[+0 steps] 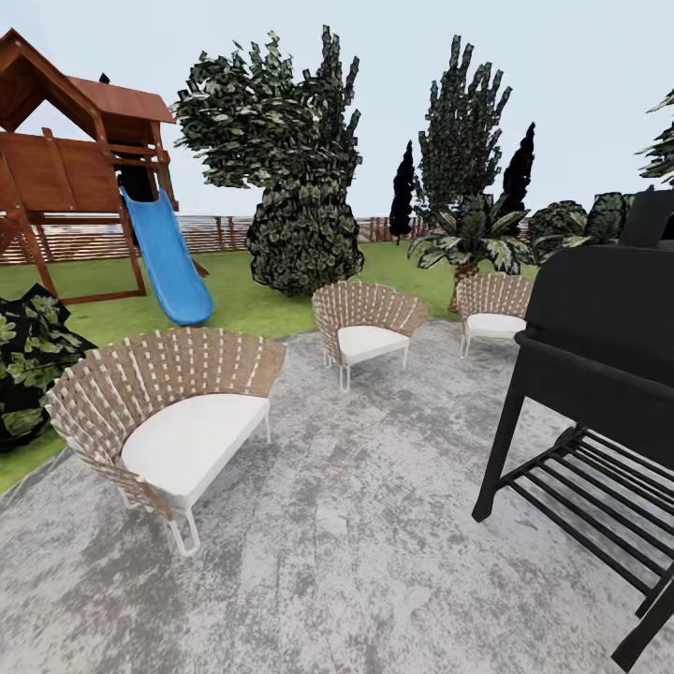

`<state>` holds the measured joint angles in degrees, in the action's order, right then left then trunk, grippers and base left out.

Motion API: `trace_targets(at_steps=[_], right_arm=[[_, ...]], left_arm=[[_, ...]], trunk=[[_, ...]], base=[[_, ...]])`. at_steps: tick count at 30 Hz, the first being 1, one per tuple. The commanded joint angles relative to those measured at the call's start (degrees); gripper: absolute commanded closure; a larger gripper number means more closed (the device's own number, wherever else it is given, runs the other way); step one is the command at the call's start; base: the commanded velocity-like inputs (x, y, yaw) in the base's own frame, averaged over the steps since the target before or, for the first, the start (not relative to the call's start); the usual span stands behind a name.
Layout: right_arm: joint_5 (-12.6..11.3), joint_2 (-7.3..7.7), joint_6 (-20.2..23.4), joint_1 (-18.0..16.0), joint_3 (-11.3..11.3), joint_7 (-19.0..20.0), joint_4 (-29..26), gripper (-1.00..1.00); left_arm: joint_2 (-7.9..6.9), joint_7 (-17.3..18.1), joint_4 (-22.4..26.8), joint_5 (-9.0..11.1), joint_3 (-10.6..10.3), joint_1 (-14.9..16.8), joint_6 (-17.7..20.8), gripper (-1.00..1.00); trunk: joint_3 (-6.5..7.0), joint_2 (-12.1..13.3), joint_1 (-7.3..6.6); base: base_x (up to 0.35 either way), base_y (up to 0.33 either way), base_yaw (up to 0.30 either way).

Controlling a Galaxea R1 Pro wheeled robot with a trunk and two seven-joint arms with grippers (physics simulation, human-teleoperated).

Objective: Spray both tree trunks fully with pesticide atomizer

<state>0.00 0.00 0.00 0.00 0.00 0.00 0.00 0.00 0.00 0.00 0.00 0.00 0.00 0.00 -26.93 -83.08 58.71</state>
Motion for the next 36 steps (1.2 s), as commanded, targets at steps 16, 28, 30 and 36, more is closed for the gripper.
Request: trace_targets(at_steps=[16, 28, 30, 36], right_arm=[[-0.18, 0.18, 0.0, 0.0, 0.32, 0.27, -0.09, -1.0], [-0.17, 0.28, 0.0, 0.0, 0.5, 0.26, -0.14, -1.0], [-0.17, 0.4, 0.0, 0.0, 0.51, 0.16, -0.24, -1.0], [-0.24, 0.68, 0.2, 0.0, 0.53, 0.09, -8.2, -1.0]], left_arm=[[0.01, 0.44, 3.25, -0.04, -0.01, 0.08, -1.04, -1.0], [-1.89, 0.36, 7.13, -0.26, 0.08, 0.3, -4.89, -1.0], [-2.53, 0.35, 7.78, -0.31, 0.09, 0.48, -5.53, -1.0], [-6.81, 0.39, 25.03, -0.46, 0.01, 5.36, -13.32, -1.0]], trunk=[[0.0, 0.0, 0.01], [0.0, 0.0, 0.01], [0.0, 0.0, 0.01], [0.0, 0.0, 0.01]], base=[[0.0, 0.0, 0.0], [0.0, 0.0, 0.0], [0.0, 0.0, 0.0], [0.0, 0.0, 0.0]])
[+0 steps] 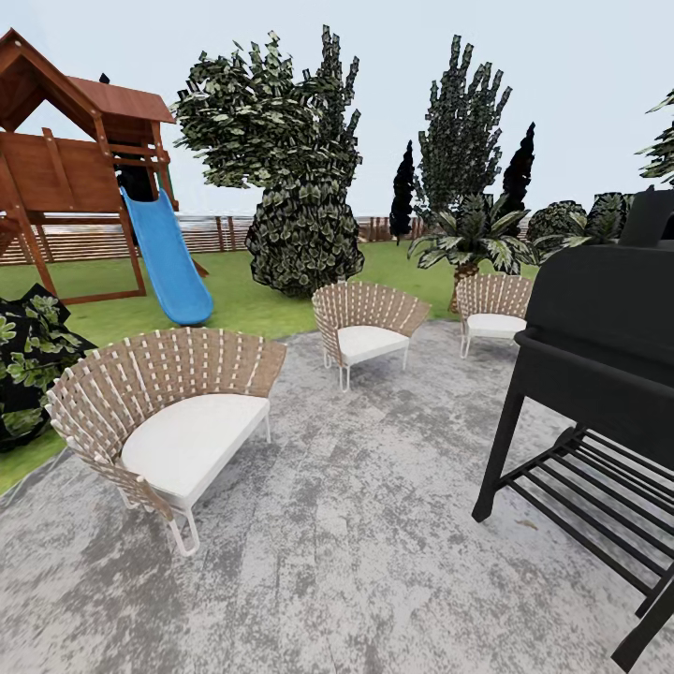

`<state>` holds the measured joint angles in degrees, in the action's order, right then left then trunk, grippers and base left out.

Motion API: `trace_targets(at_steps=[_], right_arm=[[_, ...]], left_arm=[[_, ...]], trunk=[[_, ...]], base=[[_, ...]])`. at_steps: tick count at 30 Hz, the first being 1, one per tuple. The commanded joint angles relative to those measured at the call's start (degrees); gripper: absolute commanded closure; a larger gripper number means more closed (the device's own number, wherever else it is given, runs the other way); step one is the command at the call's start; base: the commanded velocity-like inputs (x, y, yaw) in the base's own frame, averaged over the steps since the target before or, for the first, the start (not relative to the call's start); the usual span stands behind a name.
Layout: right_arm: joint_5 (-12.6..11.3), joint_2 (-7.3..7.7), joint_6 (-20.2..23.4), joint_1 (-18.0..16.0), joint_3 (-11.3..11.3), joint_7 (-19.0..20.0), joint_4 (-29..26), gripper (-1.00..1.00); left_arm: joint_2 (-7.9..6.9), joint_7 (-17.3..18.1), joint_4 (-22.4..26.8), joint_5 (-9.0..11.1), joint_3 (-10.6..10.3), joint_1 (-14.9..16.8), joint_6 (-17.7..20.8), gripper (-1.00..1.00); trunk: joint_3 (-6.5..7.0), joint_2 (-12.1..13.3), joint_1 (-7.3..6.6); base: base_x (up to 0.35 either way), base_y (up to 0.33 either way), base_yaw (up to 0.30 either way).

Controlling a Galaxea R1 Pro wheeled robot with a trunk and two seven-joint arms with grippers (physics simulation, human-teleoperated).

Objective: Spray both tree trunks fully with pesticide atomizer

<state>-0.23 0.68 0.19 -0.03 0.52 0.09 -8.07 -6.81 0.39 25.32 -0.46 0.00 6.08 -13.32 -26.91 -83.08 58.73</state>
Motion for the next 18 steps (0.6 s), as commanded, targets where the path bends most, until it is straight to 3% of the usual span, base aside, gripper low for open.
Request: trace_targets(at_steps=[1, 6, 11, 18], right_arm=[[0.0, 0.0, 0.11, 0.03, 0.01, -0.04, -1.45, -1.0], [0.09, 0.05, 0.45, 0.03, 0.01, -0.13, -9.99, -1.0], [0.12, 0.05, 0.51, -0.24, 0.01, -0.02, -11.69, -1.0], [0.22, -0.04, 0.58, -0.53, -0.06, 0.05, -20.13, -1.0]], left_arm=[[-0.03, 0.01, -0.25, -0.03, 0.01, -0.35, -0.01, -1.0], [0.06, 0.04, -0.01, -0.21, -0.1, 1.32, -0.1, -1.0], [0.86, 0.05, 0.14, -0.24, -0.16, 2.38, -0.13, -1.0], [2.61, 0.19, 7.85, -0.17, -0.19, 3.92, -0.06, -1.0]], trunk=[[-0.02, 0.0, 0.0], [-0.02, 0.0, 0.0], [-0.02, 0.0, 0.0], [-0.02, 0.0, 0.0]], base=[[0.0, 0.0, 0.0], [0.0, 0.0, 0.0], [0.0, 0.0, 0.0], [0.0, 0.0, 0.0]])
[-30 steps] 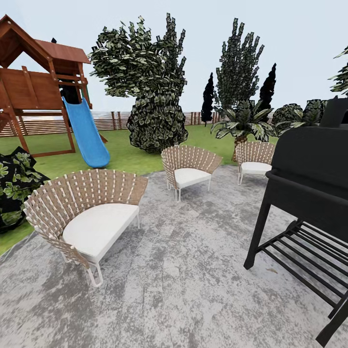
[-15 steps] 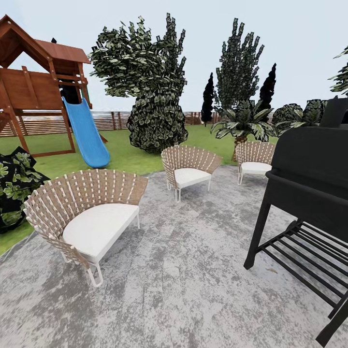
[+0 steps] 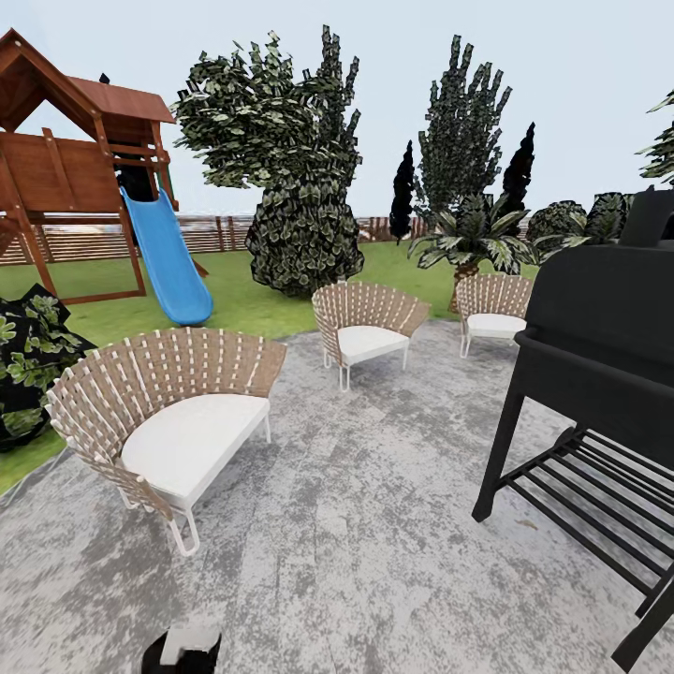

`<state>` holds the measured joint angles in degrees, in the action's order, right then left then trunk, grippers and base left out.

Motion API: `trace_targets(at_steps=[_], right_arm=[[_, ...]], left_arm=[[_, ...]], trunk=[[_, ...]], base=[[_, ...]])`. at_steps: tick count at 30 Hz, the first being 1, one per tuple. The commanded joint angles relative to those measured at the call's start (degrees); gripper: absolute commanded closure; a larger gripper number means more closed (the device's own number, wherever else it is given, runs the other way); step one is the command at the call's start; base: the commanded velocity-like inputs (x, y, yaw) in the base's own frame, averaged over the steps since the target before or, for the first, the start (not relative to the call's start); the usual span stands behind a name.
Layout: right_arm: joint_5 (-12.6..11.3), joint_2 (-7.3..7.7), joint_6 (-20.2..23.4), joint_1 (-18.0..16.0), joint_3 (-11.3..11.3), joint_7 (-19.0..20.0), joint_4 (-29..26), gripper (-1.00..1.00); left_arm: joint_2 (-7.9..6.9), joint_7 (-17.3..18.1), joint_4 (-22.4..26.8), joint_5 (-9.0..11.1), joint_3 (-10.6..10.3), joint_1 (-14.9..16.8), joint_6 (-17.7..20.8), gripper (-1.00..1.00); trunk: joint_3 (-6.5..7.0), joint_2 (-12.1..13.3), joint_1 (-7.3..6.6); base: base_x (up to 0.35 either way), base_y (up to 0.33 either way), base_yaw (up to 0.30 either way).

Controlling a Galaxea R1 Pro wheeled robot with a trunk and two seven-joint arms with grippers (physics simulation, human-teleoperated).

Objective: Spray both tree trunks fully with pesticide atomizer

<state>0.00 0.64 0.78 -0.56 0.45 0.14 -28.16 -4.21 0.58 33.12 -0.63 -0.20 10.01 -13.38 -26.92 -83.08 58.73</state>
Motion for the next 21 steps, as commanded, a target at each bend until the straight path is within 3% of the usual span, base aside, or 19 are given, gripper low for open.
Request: trace_targets(at_steps=[1, 9, 15, 21], right_arm=[[-0.07, -0.06, -0.03, 0.02, -0.02, 0.06, -0.82, -1.0], [-0.25, -0.29, -0.66, 0.03, -0.02, 0.46, -1.47, -1.0], [-0.27, -0.13, -0.78, 0.03, -0.04, 0.48, -1.21, -1.0], [-0.47, -0.11, -0.78, 0.03, 0.16, 0.47, -1.21, -1.0]], left_arm=[[0.24, 0.01, 0.94, 0.01, 0.0, 0.06, 0.01, -1.0], [0.52, 0.06, 1.89, 0.5, 0.12, 0.27, 0.0, -1.0], [0.6, 0.04, -2.66, 0.54, 0.11, 0.28, -0.07, -1.0], [0.71, 0.04, -2.85, 0.54, -0.1, 0.28, -0.07, -1.0]], trunk=[[-0.01, 0.0, 0.0], [-0.01, 0.0, 0.0], [-0.01, 0.0, 0.0], [-0.01, 0.0, 0.0]], base=[[0.0, 0.0, 0.0], [0.0, 0.0, 0.0], [0.0, 0.0, 0.0], [0.0, 0.0, 0.0]])
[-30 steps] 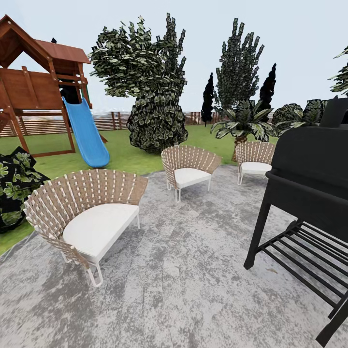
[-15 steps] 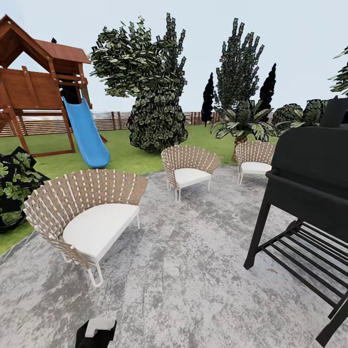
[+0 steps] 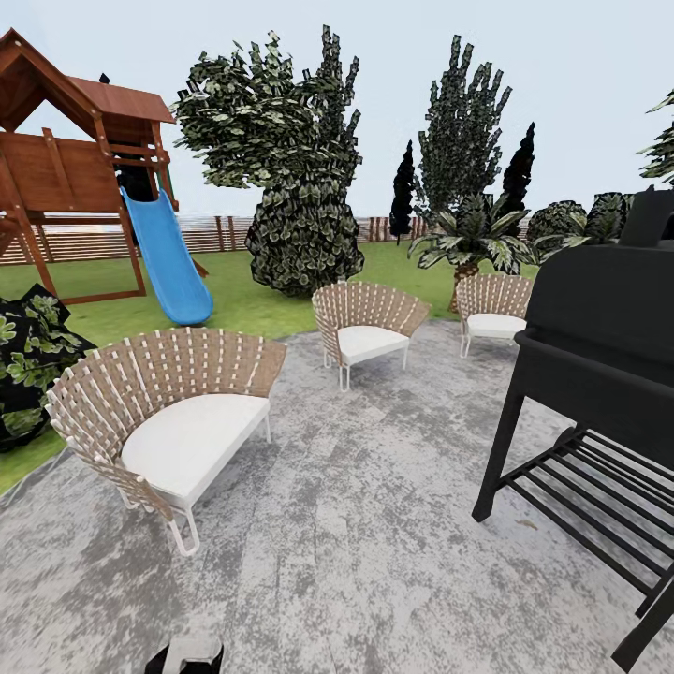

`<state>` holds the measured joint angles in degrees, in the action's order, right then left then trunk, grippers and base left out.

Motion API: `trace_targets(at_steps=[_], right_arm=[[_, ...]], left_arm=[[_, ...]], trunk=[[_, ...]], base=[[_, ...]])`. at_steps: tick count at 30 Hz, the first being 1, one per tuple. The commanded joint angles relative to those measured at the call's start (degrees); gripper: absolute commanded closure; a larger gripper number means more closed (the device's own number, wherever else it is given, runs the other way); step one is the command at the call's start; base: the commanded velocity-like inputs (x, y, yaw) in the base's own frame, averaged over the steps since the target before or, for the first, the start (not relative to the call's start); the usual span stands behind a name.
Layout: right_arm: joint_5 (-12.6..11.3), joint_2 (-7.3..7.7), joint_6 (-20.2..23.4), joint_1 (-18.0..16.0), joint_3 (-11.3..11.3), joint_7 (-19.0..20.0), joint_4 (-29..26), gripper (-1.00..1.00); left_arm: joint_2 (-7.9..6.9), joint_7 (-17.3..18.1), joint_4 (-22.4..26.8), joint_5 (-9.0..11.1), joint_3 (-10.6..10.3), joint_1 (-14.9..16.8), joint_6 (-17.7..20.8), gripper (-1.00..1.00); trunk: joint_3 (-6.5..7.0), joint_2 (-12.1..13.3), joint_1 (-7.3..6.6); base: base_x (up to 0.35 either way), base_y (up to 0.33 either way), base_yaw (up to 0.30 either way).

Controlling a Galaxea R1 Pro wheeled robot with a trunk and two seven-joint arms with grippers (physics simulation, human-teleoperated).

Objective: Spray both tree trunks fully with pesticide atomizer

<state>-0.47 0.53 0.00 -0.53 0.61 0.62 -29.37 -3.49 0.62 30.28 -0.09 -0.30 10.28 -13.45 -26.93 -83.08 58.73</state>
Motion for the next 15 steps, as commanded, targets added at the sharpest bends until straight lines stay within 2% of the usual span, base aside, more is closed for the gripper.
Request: trace_targets(at_steps=[1, 7, 15], right_arm=[[-0.01, 0.0, 0.0, 0.0, -0.03, 0.0, 0.01, -1.0], [-0.05, 0.0, 0.0, 0.0, 0.05, 0.0, -0.05, -1.0], [-0.07, 0.07, 0.0, 0.0, 1.17, 0.0, 0.0, -1.0]], left_arm=[[0.02, 0.0, -0.02, 0.0, -0.02, -0.02, 0.0, -1.0], [-0.02, 0.0, -0.04, 0.07, 0.08, 0.0, 0.0, -1.0], [-0.02, 0.0, -0.04, 0.09, 0.13, 0.0, 0.0, -1.0]], trunk=[[0.0, 0.0, 0.0], [0.06, 0.0, 0.0], [0.2, 0.0, 0.0]], base=[[0.0, 0.0, -0.045], [-0.026, 0.0, -0.193], [-0.284, 0.0, -0.244]])
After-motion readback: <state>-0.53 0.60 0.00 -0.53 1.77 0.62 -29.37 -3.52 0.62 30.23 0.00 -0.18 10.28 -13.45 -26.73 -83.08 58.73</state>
